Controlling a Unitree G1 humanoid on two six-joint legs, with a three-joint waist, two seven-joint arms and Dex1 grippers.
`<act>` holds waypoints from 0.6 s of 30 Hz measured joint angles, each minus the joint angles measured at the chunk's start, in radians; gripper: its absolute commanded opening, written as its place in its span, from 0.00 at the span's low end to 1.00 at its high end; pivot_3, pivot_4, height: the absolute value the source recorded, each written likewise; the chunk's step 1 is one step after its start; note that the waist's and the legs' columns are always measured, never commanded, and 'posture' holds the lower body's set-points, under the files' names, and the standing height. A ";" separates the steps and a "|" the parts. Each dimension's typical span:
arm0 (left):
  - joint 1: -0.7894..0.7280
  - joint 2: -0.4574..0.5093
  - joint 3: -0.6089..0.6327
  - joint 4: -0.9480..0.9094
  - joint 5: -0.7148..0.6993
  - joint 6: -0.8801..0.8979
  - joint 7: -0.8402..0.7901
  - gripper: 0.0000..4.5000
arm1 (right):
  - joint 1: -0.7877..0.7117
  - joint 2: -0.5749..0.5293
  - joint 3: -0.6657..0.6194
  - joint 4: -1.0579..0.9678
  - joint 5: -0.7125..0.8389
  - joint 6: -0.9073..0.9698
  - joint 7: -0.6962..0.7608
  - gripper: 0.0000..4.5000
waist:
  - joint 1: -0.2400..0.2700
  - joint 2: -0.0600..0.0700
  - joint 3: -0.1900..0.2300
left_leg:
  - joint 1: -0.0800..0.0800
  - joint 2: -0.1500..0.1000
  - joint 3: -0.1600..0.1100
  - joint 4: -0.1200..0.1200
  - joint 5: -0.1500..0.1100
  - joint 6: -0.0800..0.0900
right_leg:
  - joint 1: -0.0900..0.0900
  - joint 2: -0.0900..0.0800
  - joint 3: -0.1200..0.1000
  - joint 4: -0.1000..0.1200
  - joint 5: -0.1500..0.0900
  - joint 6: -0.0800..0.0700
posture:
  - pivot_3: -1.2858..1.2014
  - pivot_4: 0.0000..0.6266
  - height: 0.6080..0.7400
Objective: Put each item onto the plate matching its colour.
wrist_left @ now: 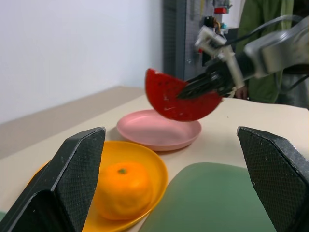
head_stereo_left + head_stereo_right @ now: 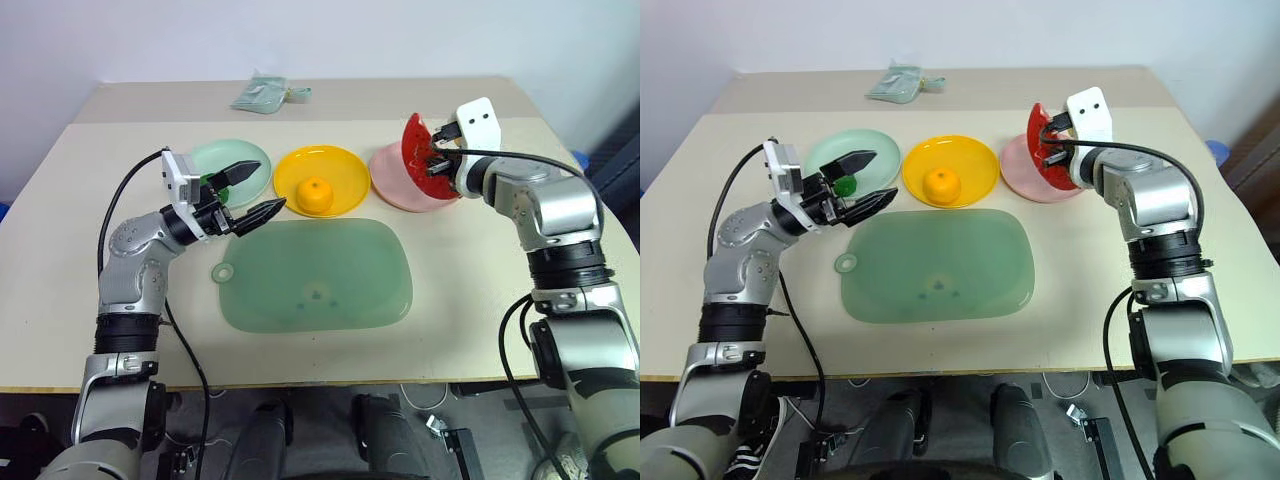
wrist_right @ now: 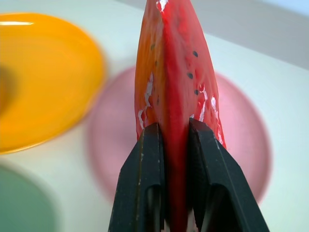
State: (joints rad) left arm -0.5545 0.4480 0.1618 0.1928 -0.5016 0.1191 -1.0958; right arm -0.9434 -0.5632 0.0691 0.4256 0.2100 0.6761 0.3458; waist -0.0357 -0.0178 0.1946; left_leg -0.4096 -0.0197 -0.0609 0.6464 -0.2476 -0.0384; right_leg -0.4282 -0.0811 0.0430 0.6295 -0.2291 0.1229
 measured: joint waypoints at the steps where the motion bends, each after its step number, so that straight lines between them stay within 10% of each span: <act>1: 0.010 0.001 -0.001 -0.004 0.000 0.000 0.001 1.00 | -0.001 0.012 -0.004 0.031 -0.009 -0.044 0.000 0.05 | -0.003 0.000 0.000 | 0.000 0.000 0.000 0.000 0.000 0.000 | 0.000 0.000 0.000 0.000 0.000 0.000 | 0.52 0.24 1.00; 9: 0.044 0.020 0.000 -0.038 0.000 0.007 0.021 1.00 | -0.021 0.042 -0.048 0.134 -0.049 -0.206 0.015 0.76 | -0.006 0.000 0.000 | 0.000 0.000 0.000 0.000 0.000 0.000 | 0.000 0.000 0.000 0.000 0.000 0.000 | 0.52 0.24 1.00; 18: 0.082 0.036 0.001 -0.075 -0.012 0.014 0.018 1.00 | -0.008 0.038 -0.134 0.005 0.004 -0.248 0.106 0.76 | -0.007 0.000 0.000 | 0.000 0.000 -0.001 0.000 0.000 0.000 | 0.000 0.000 0.000 0.000 0.000 0.000 | 0.52 0.24 1.00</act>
State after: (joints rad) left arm -0.4729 0.4843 0.1624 0.1182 -0.5135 0.1326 -1.0781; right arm -0.9518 -0.5248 -0.0649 0.4307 0.2140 0.4281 0.4523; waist -0.0423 -0.0175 0.1948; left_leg -0.4095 -0.0197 -0.0614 0.6461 -0.2476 -0.0383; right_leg -0.4283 -0.0809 0.0430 0.6296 -0.2291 0.1229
